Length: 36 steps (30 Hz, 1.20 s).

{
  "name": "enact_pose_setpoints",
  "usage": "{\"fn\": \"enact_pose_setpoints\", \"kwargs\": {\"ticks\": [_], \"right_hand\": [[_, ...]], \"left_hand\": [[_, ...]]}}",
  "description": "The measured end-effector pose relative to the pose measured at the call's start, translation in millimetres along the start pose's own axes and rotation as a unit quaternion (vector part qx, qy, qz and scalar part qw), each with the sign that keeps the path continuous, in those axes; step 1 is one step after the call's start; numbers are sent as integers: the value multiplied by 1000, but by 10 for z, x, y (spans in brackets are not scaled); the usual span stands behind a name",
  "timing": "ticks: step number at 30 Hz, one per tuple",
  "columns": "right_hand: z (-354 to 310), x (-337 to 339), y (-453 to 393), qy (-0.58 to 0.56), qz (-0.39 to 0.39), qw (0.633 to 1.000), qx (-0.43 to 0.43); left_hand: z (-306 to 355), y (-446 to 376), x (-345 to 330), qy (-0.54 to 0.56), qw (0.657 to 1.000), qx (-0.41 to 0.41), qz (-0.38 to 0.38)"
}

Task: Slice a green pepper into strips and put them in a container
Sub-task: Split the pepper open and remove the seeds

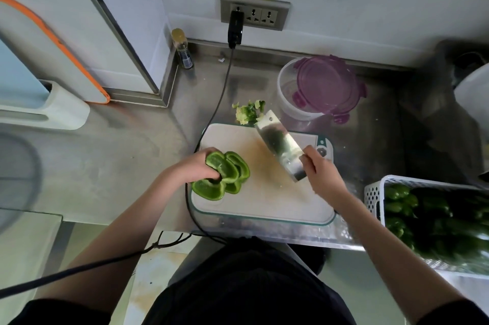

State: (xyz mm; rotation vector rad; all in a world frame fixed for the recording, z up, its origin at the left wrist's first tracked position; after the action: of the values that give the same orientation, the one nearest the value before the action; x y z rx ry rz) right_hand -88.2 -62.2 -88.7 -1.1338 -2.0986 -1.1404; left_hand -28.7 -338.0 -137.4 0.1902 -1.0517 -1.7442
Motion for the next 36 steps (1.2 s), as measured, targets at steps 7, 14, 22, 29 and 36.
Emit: {"fn": "enact_pose_setpoints", "kwargs": {"ticks": [7, 14, 22, 29, 36], "right_hand": [[-460, -91, -719, 143, -121, 973, 135], [-588, 122, -905, 216, 7, 972, 94], [-208, 150, -144, 4, 84, 994, 71], [367, -552, 392, -91, 49, 994, -37], [892, 303, 600, 11, 243, 954, -175]], "left_hand": [[72, 44, -117, -80, 997, -8, -19], [90, 34, -135, -91, 996, 5, -18], [111, -13, -119, -87, 995, 20, -34], [135, 11, -99, -79, 995, 40, -42], [216, -3, -93, -123, 991, 47, -27]]}}
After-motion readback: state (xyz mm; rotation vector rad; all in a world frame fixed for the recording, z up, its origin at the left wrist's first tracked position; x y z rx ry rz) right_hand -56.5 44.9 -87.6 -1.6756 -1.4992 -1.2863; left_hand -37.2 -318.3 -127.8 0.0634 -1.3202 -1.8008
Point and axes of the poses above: each hand's wrist, its own y-axis away from the middle knuckle, its own x-axis out of the back of the hand, z = x × y, the point moved 7 cm from there along -y, towards the middle knuckle, and after that the axes turned 4 degrees about -z, right-handed, at the moved point
